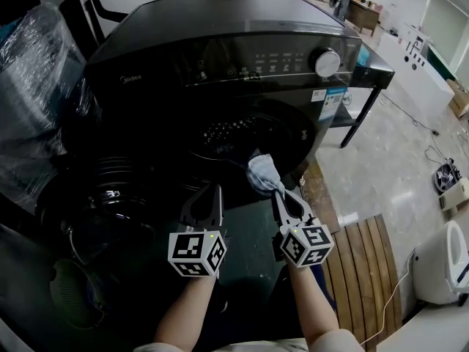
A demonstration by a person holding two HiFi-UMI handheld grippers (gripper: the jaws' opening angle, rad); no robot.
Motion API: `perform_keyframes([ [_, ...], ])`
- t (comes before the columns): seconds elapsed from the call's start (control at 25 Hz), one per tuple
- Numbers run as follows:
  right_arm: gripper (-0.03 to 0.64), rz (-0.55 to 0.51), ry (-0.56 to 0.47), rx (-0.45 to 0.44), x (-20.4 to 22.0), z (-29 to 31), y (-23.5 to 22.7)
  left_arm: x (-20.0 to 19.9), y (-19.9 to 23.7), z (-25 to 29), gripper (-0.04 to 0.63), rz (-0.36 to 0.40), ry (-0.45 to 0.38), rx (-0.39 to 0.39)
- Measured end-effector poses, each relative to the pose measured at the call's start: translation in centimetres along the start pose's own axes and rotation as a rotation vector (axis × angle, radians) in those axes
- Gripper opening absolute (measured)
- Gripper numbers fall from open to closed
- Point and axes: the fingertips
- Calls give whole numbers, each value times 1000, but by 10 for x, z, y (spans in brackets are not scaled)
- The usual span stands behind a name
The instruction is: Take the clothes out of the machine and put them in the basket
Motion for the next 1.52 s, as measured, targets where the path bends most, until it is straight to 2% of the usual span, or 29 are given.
perform_keyframes([
  [0.56, 37, -38, 5, -3, 4, 1, -1, -6, -5, -1, 20, 48, -48, 18],
  [0.8, 37, -52, 17, 2, 4, 4, -1, -17, -20, 1, 20, 72, -113, 102],
  [1.0, 37, -67, 32, -4, 0, 13, 2, -23, -21, 6, 20, 109, -144, 113],
  [1.28, 37, -22, 38, -7, -5, 27, 0, -31, -9, 31, 20, 161, -172, 119],
  [1.32, 37, -18, 35, -9, -7, 29, 0, -33, -9, 35, 20, 151, -182, 129],
  [1.4, 37, -9, 20, -18, -12, 35, 0, -36, -18, 40, 20, 144, -202, 202],
  [1.52, 37, 1, 25, -26, -16, 42, 1, -35, -39, 43, 20, 199, -203, 324],
])
Point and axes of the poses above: the fingertips, and each gripper's own axes: z forward along the fingers, y to its left, x out of its underside, and after that the axes turned 13 degrees about -x, right-handed
